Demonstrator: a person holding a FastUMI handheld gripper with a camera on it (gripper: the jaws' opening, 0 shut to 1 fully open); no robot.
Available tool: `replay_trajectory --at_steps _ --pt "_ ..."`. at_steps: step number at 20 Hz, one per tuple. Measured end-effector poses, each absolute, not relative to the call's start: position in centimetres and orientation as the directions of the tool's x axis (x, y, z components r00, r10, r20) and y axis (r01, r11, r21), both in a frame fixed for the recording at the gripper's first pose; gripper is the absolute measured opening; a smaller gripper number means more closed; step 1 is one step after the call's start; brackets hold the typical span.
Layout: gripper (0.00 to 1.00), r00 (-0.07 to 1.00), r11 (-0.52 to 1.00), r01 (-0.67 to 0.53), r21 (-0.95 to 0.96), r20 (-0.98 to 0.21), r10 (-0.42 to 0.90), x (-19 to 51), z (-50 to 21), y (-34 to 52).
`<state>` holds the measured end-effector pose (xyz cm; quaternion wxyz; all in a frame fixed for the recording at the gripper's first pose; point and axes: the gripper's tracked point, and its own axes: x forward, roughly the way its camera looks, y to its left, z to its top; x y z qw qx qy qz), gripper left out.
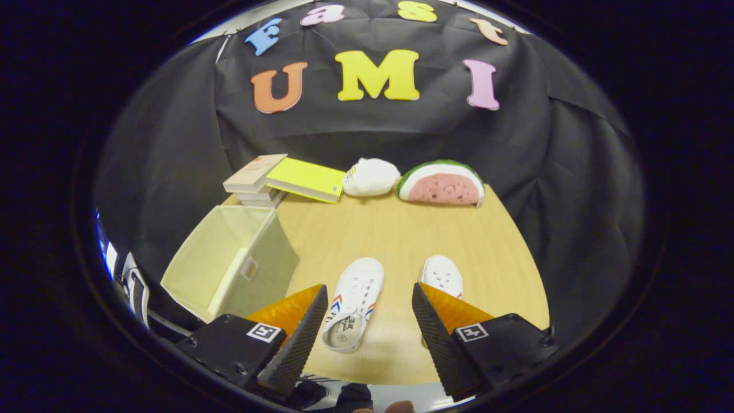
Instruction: Open the storage box then place both shoes into the box .Put the left shoe in first, then the right shoe, with the right side of both shoes facing outward in a uniform manner.
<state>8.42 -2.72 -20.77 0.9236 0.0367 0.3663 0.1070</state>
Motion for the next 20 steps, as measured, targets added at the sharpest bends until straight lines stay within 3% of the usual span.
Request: replay_trajectory --at_steps 6,14,15,18,19,20 --pt "0.95 0.502 0.962 -0.107 0.249 -0.822 0.269 10.6 -29.8 -1.4" --pt "0.90 0.324 0.950 -0.086 0.299 -0.893 0.311 12.0 -35.5 -0.2" --pt "0.86 0.297 0.942 -0.080 0.326 -0.895 0.334 12.0 -36.0 0.1" --pt "0.59 0.255 0.902 -0.092 0.422 -0.866 0.431 12.0 -35.4 1.3" --pt "0.36 0.251 0.900 -0.090 0.426 -0.865 0.435 11.9 -35.6 1.4" --pt "0.24 0.246 0.901 -0.102 0.421 -0.867 0.433 12.0 -35.4 1.4"
